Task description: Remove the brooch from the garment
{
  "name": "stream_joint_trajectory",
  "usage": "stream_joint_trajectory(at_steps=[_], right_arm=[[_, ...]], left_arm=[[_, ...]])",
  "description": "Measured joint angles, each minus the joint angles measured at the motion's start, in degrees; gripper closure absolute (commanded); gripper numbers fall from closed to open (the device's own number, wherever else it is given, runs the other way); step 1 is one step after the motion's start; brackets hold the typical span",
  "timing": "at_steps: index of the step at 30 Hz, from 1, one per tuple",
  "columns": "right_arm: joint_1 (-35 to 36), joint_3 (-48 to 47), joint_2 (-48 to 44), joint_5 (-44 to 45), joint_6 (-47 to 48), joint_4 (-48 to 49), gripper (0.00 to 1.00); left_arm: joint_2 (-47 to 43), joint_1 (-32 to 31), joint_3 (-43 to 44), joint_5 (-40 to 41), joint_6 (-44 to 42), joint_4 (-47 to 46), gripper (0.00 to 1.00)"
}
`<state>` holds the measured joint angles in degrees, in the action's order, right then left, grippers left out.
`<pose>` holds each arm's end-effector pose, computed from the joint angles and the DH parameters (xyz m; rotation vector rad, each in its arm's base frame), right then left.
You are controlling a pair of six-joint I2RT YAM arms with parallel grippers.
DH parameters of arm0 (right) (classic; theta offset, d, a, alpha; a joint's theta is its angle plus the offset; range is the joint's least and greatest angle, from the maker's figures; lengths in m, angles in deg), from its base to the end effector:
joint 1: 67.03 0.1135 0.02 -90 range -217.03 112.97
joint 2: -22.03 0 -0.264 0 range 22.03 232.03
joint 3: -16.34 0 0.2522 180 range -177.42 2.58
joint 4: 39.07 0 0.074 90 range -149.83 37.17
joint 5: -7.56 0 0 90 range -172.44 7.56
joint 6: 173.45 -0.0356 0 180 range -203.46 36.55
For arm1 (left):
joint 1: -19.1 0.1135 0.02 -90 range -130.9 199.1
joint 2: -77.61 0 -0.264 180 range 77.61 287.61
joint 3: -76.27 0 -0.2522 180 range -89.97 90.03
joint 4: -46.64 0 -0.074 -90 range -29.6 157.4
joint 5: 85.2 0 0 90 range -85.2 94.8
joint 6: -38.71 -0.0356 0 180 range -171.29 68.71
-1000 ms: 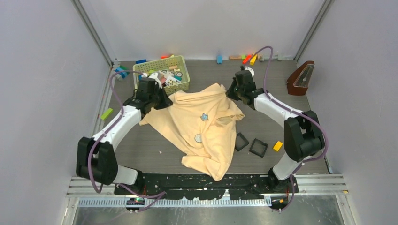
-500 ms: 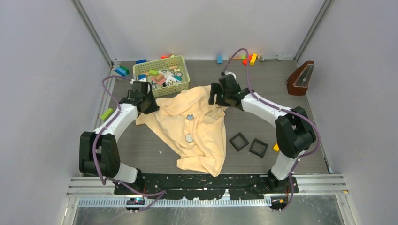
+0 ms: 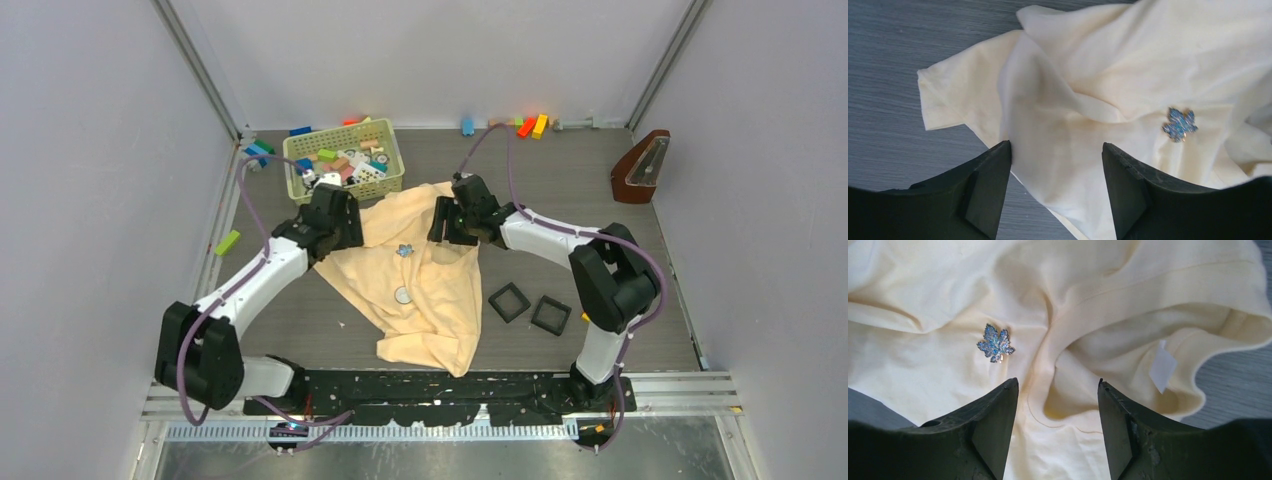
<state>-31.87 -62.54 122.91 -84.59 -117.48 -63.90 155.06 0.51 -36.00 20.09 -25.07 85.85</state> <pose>0.3088 0.2191 0.1984 -0.0428 2.4764 0.5946 0.2707 -0.0811 0.2469 -0.2780 2.3693 -0.0445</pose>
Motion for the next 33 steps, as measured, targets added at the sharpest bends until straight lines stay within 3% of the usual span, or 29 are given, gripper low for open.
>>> stream_joint_trajectory(at_steps=[7,11,13,17,20,25,33], right_arm=[[0.31,-2.73,6.16,-2.21,-1.64,2.71,0.41],[0.87,-2.78,8.81,-2.75,-2.34,3.56,0.45],[1.01,-2.93,9.62,-3.37,-2.64,4.76,0.52],[1.14,-3.21,10.91,-4.24,-3.19,6.36,0.85],[1.33,-3.41,11.67,-4.35,-3.19,6.64,0.97],[1.64,0.87,9.03,-3.96,-2.25,10.82,0.99],[1.68,13.29,-6.99,-5.46,-1.64,17.94,0.99]], left_arm=[[-5.05,-10.45,0.00,7.76,-3.52,0.79,0.32],[-5.81,-14.67,-0.50,7.89,-6.21,-1.29,0.34],[-5.75,-15.61,-1.25,6.19,-7.30,-2.99,0.36],[-3.23,-15.52,-1.84,1.01,-9.09,-6.64,0.39],[1.79,-15.47,-1.79,-5.01,-10.38,-9.88,0.41],[8.39,-15.47,-3.08,-12.98,-10.73,-14.95,0.43],[8.44,-15.47,-6.49,-16.90,-10.56,-23.15,0.44]])
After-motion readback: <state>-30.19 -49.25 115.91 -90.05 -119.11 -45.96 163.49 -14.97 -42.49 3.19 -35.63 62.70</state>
